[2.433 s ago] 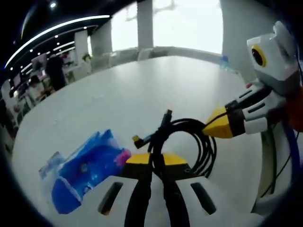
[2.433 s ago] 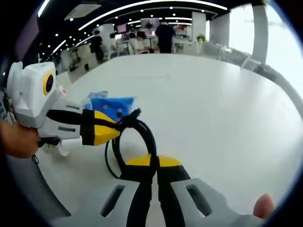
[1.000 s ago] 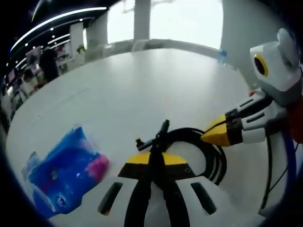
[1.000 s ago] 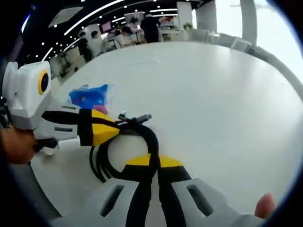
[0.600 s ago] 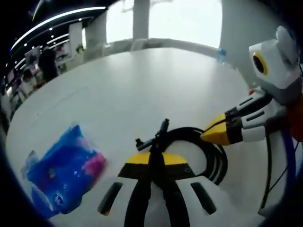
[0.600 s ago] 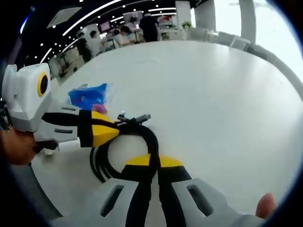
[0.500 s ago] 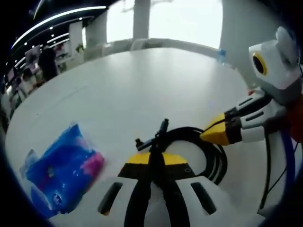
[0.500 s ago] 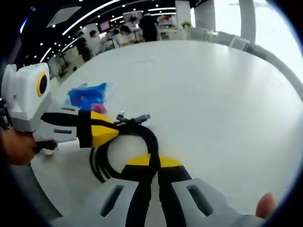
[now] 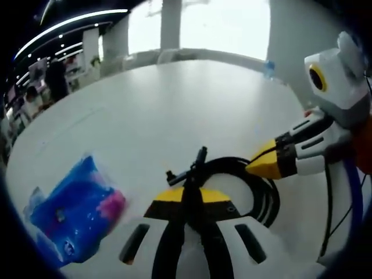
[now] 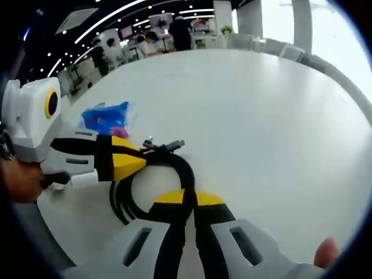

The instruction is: Arrange the tabletop items into an orderly group along one side of the table until the central work area is clear of visible clutter.

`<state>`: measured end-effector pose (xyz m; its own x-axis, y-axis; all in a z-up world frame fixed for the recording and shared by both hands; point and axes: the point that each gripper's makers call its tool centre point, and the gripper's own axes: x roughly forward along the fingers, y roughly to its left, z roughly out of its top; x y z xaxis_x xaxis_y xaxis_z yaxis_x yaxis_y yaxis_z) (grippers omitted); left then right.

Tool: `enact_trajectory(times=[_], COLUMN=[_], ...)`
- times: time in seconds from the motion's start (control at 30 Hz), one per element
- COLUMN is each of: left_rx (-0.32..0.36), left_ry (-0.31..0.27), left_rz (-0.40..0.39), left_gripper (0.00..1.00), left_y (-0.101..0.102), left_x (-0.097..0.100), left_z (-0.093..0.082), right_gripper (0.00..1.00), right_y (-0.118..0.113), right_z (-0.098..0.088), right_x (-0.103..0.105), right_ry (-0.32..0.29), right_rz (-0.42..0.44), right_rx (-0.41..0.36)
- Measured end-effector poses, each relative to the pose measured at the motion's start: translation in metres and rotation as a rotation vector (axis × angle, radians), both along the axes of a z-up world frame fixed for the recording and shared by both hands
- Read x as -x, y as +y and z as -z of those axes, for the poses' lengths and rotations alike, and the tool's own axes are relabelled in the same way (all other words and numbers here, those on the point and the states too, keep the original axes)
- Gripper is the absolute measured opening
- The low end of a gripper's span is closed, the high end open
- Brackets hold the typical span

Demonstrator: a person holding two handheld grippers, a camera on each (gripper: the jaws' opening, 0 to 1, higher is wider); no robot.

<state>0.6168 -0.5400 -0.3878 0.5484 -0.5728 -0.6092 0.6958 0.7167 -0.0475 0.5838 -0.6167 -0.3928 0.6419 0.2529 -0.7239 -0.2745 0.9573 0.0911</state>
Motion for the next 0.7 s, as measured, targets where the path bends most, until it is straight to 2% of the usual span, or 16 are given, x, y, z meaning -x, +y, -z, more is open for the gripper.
enact_trajectory(times=[0.13,0.57,0.7], left_rx=[0.004,0.017,0.022], left_ry=[0.001,-0.015,-0.012], left_rz=[0.000,-0.018,-0.019], left_gripper=[0.06,0.19,0.27], left_y=[0.0001,0.0048,0.0046], left_x=[0.0003,-0.0028,-0.0022], left_z=[-0.0004,-0.0056,-0.0062], right_gripper=[0.05,0.05,0.14], right_y=[0.0001,0.0011,-0.0006], right_z=[0.0000,-0.0022,-0.0083], right_x=[-0.0001,-0.0019,-0.0052], right_ry=[-0.002,-0.017,-0.051], right_rz=[-0.001,-0.004,0.006], right_rx=[0.002,0.015,0.023])
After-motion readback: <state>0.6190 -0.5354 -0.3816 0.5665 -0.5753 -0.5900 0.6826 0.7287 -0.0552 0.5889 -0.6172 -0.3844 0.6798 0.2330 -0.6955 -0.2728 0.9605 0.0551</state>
